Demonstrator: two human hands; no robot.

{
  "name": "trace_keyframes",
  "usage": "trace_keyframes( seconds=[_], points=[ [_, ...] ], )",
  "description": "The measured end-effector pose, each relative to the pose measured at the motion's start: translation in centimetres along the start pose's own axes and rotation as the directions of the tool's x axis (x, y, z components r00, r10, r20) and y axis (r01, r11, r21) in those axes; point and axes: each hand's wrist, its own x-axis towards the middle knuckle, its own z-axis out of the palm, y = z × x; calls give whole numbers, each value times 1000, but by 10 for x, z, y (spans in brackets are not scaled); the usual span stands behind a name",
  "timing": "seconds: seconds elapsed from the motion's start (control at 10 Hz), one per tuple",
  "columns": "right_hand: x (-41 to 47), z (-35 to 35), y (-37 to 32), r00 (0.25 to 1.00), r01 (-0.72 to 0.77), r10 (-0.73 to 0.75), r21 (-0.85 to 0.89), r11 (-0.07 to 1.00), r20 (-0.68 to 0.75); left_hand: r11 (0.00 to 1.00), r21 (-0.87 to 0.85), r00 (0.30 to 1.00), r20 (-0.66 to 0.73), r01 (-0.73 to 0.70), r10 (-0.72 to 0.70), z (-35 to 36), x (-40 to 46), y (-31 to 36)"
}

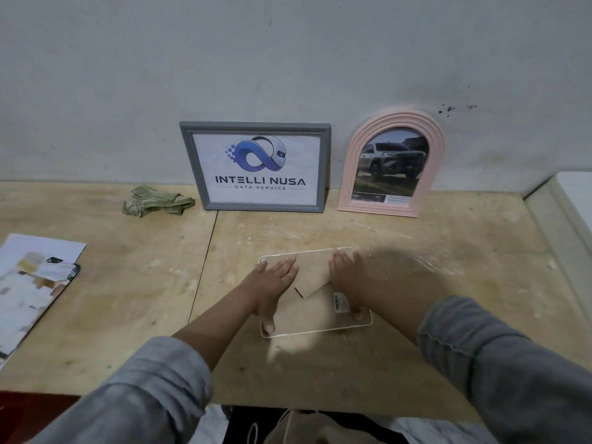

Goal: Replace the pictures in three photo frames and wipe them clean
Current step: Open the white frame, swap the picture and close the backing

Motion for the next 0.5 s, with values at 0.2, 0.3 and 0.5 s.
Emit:
trace_keyframes(
  seconds=[0.2, 0.3, 0.5],
  points=[
    [-24, 39, -9, 935, -242, 294, 251, 937, -196, 875, -431, 963, -45, 221, -265, 26, -31, 6],
    [-47, 62, -9, 930, -245, 354, 553, 796, -98, 624, -757, 924, -72, 195, -376, 40, -44, 18],
    [-70, 67, -12, 903, -89, 417, 900, 427, -108, 60, -992, 701, 34, 109, -712, 37, -42, 40]
  ],
)
